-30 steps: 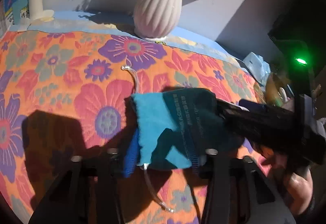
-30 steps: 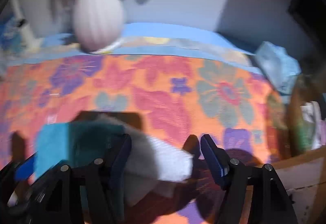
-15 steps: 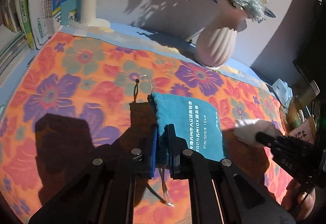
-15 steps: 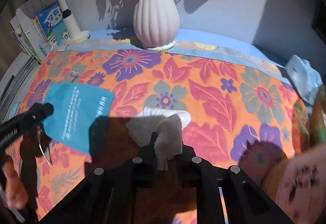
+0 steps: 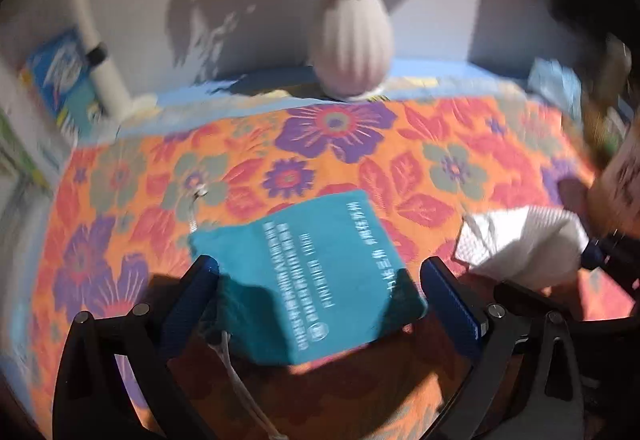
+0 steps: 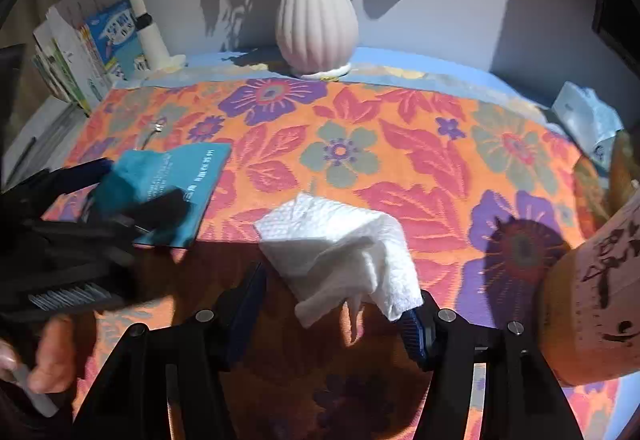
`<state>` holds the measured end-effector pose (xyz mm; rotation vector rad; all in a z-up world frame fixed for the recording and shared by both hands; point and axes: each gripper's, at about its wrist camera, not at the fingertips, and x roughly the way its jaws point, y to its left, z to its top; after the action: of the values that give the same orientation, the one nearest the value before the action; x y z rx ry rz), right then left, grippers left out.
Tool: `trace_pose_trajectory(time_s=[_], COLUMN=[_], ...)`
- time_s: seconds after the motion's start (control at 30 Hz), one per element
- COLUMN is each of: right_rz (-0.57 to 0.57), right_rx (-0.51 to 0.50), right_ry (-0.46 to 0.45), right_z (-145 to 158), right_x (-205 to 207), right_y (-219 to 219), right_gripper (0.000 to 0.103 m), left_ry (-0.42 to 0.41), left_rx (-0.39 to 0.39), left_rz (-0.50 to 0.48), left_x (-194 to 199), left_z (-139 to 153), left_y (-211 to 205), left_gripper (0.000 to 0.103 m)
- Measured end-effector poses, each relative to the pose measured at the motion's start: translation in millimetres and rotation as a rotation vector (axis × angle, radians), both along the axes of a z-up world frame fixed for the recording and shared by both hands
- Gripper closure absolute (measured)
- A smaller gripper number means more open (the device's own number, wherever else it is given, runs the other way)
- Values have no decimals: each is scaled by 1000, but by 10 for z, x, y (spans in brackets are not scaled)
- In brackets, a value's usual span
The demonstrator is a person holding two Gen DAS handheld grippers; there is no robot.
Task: Organize soft objects
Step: 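Carry the teal bag and white tissue with both tools over the glass bowl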
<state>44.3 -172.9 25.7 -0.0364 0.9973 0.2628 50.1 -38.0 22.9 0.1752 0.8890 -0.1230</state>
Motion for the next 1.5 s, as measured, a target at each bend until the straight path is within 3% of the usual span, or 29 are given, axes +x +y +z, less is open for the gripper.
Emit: trace_pose_trajectory(time_s=[0.13,0.2,0.23,0.3,0.37,0.43,0.47,0.53,0.67,0.9,1.2,1.33,1.5], right_rz=[4,7,9,14,4,-1,-6,-18,-42,-77,-149,-198,-283], right_rx=[20,22,14,-4,-21,-6,12,54,95,154,174,173,264], right_ry=[-8,-9,-12,-23,-34,-36,-36,-30,-47,-100,-179,-214,-236], right_z=[-15,-17,-22,-27,-30,-30,-24,-6,105,394,781,916,1092], right_x=[-1,6,15,22,31,35,27,6,-134,-540,-1113,-1320,-1594], right_y=[-11,6,25,68,82,59,35,-23,-107,-314,-734,-989,-1456], right_gripper=[39,37,37,43,63,71,80,87,88,88,88,88,88], left_ry=[16,9,25,20,-9,-37,-37,-42,-44,-86,-123,-109,-85], left_rx=[42,33,5,-10,12,-27,-50,-79,-250,-364,-422,-480,-591], left_rz=[-11,-22,-47,-63,-68,-85,-91,-94,-122,-160,-312,-399,-526], left_x=[53,25,11,-34,-85,-167,-198,-253,-415,-707,-1104,-1270,-1396], left_z=[-89,-105,-115,-107,-88,-20,12,59,180,447,779,899,1137], left_y=[-59,-34,-34,-27,-51,-14,7,45,212,202,-349,-622,-974], left_gripper=[3,21,51,60,77,86,87,88,89,89,89,89,89])
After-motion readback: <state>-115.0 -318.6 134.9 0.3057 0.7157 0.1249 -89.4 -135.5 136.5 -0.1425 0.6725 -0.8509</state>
